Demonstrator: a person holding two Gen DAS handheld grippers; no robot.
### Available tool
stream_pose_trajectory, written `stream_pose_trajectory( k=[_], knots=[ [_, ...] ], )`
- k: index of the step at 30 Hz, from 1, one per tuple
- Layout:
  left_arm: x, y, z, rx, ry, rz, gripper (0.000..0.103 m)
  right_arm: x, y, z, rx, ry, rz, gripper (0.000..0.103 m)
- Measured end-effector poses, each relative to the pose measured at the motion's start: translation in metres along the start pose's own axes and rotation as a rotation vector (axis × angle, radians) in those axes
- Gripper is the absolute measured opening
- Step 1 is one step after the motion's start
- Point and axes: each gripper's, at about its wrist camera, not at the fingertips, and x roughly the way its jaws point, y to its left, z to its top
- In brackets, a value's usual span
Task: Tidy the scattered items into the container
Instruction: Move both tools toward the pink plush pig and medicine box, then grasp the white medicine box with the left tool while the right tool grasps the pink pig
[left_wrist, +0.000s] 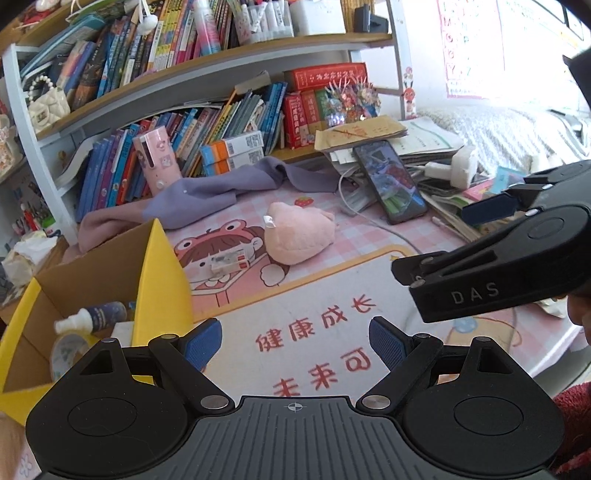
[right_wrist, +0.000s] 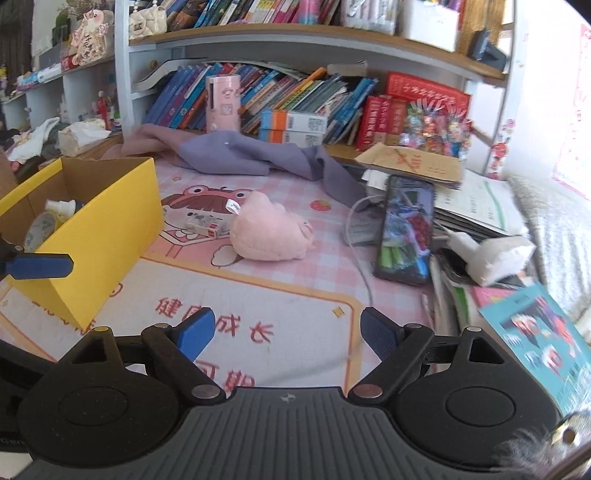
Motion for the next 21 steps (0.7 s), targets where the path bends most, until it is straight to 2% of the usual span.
stream_pose_trajectory(
  k=[5, 10, 21],
  knots=[
    [0.021, -0.001, 0.014, 0.015, 0.029, 0.04, 0.089, 0.039, -0.005, 0.021, -0.042, 0.072, 0.075, 0.088],
    [0.037, -0.001, 0.026, 0.011, 0.057, 0.054, 0.089, 0.068, -0.01, 0.041, -0.045, 0.081, 0.134, 0.094],
    [0.09, -0.008, 0.046, -0.028, 0.143, 0.155, 0.089, 0.139, -0.014, 0.088, -0.111, 0.076, 0.167, 0.102]
  ],
)
